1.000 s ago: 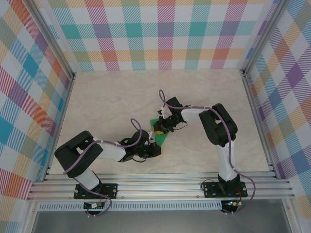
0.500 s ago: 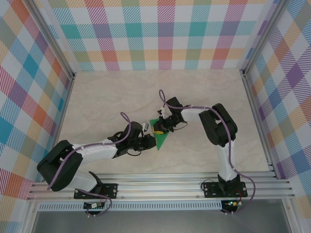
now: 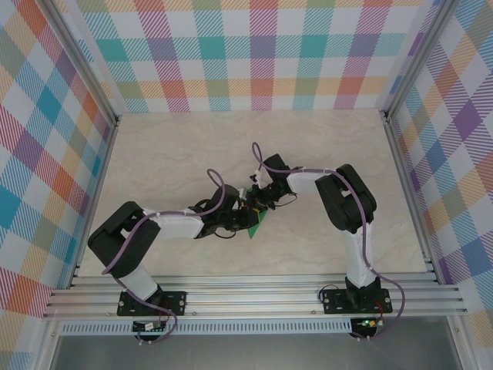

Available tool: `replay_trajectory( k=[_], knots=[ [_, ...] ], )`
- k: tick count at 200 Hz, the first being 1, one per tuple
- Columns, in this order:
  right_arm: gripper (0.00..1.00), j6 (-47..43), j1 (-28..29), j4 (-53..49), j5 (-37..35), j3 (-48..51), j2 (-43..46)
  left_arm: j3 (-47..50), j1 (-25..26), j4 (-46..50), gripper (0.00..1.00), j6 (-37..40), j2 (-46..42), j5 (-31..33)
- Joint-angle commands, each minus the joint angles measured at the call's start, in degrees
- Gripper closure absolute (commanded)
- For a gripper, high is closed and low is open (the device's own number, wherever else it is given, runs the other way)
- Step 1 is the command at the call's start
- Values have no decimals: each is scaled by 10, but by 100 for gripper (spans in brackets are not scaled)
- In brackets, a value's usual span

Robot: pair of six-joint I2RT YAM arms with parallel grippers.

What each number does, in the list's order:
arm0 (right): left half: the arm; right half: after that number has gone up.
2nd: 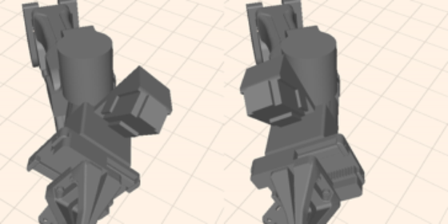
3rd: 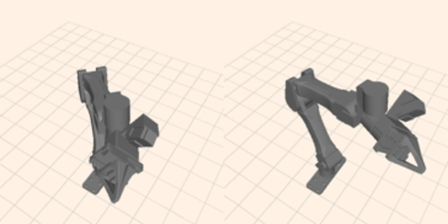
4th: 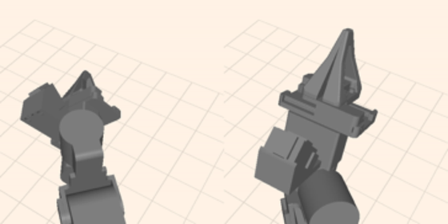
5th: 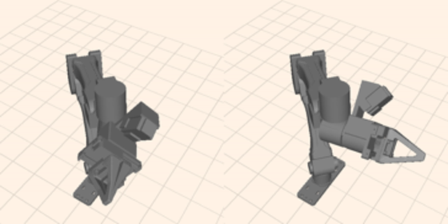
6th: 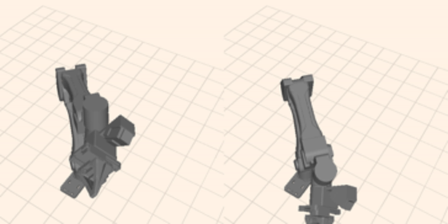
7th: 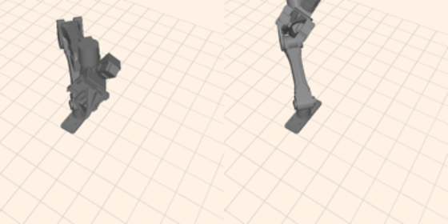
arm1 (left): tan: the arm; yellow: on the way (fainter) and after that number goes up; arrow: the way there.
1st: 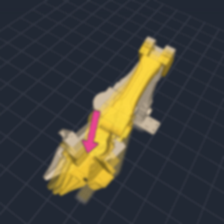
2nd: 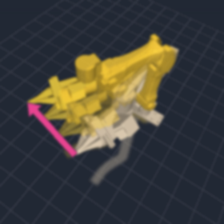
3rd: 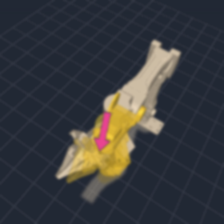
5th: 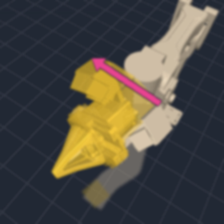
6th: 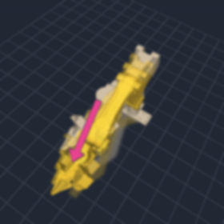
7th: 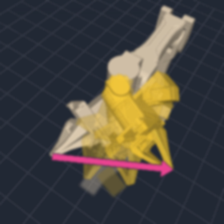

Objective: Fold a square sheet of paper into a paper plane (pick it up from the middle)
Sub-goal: Fourth fold the wing at the center of the table.

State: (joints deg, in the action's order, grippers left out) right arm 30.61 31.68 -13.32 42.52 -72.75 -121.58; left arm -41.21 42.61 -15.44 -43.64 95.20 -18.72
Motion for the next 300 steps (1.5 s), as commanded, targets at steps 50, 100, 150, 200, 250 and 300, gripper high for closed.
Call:
replay_trajectory(
  k=[50, 100, 150, 200, 250, 300],
  knots=[
    [85, -7, -2, -30, -49, 5, -25, 38, -1, 30, 99, -4, 34, 72],
    [81, -8, -12, -35, -51, -1, 46, 103, 0, -15, 100, -27, 32, 68],
    [83, -1, -31, -16, -75, 34, 93, 110, 0, -33, 100, -24, 44, 55],
    [88, 11, -20, 30, -20, 71, 83, 101, 1, -32, 100, -23, 55, 48],
    [88, -6, -2, 18, -10, 66, 63, 102, 0, -28, 100, -21, 57, 49],
    [90, -21, -3, -25, -86, 19, 20, 104, 2, -14, 100, -17, 61, 50]
  ],
)
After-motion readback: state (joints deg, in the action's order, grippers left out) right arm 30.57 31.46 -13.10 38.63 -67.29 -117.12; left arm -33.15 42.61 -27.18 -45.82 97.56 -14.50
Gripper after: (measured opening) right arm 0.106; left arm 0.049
